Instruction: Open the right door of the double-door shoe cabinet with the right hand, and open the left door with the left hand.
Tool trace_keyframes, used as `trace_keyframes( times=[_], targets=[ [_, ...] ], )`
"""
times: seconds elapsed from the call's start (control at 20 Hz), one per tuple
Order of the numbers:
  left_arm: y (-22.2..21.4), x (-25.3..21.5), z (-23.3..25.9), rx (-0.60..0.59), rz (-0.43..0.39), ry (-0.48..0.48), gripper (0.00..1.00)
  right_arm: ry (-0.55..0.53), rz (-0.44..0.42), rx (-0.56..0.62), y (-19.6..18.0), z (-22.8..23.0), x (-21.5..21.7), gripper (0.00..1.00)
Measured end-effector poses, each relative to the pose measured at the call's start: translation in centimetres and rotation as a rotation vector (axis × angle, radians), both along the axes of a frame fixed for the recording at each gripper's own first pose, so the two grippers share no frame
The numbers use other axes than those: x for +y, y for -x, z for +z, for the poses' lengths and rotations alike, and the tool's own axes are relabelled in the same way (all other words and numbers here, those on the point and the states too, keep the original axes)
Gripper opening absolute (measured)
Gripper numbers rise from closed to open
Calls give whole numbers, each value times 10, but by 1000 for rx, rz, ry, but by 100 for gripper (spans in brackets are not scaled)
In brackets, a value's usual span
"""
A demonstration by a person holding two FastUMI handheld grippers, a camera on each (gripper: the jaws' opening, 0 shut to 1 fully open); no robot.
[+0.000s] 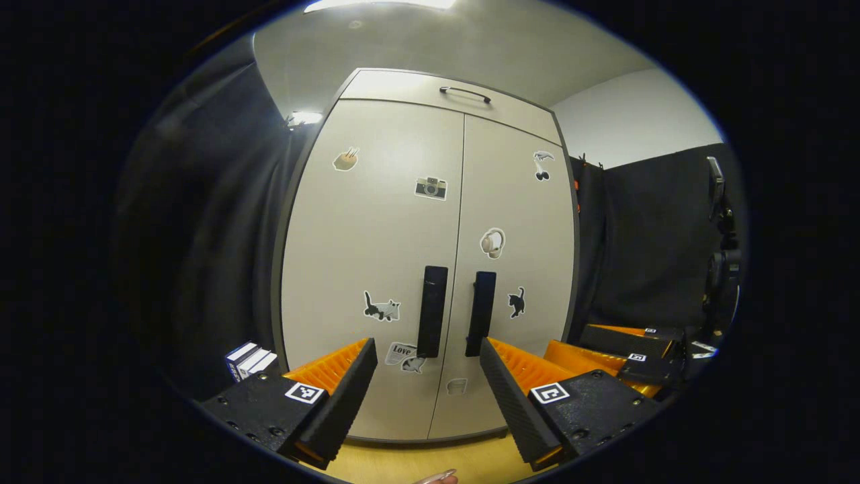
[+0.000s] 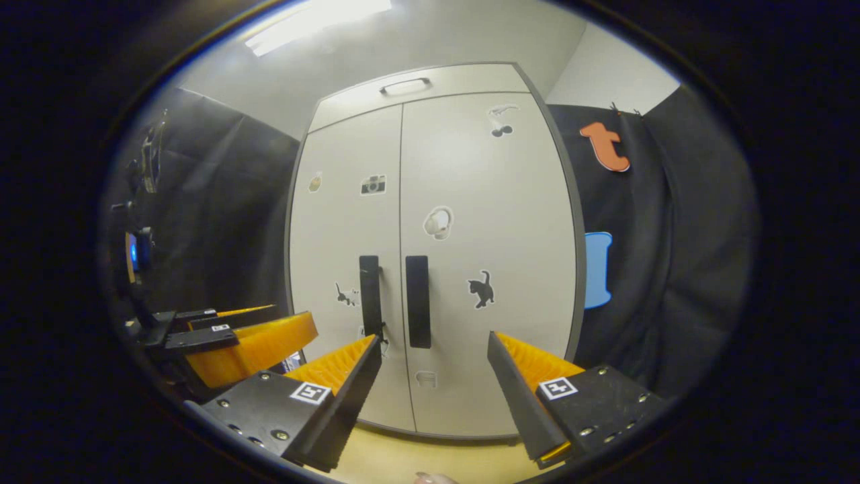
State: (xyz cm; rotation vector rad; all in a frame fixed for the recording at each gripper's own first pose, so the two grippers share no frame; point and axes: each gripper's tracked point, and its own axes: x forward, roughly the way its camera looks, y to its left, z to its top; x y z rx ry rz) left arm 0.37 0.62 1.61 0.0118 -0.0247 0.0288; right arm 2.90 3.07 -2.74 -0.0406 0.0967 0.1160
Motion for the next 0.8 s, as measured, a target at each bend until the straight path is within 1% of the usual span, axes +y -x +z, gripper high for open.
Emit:
trace_keyframes(
  times=[0.15, 0.2, 0.25, 0.3, 0.35, 0.45, 0.5, 0.6, 0.65, 0.75, 0.8],
  targets=[
    [-7, 10, -2, 11, -17, -17, 96, -7, -34, -14, -13, 2, 7, 97],
    [-9, 13, -1, 7, -26, -9, 93, -5, -43, -22, -20, 3, 11, 97],
    [-10, 16, -4, 12, -38, 3, 96, 2, -54, -26, -26, 2, 14, 97],
    [-12, 20, -6, 18, -51, 11, 96, 10, -62, -28, -32, 1, 17, 97],
    [-15, 25, -8, 25, -55, 14, 96, 14, -72, -32, -39, 0, 20, 92],
    [-19, 36, -13, 44, -53, 9, 96, 8, -86, -42, -54, 0, 26, 92],
    [-20, 41, -14, 48, -52, 11, 96, 4, -98, -49, -62, 0, 29, 97],
    [-21, 47, -16, 55, -58, 16, 96, 11, -128, -51, -79, -3, 30, 97],
    [-21, 51, -17, 60, -61, 15, 96, 22, -151, -44, -86, -6, 29, 92],
    [-19, 59, -16, 56, -57, 11, 96, 34, -179, -37, -100, -11, 28, 92],
    [-18, 62, -15, 52, -52, 11, 96, 32, -188, -35, -106, -13, 29, 87]
  ],
)
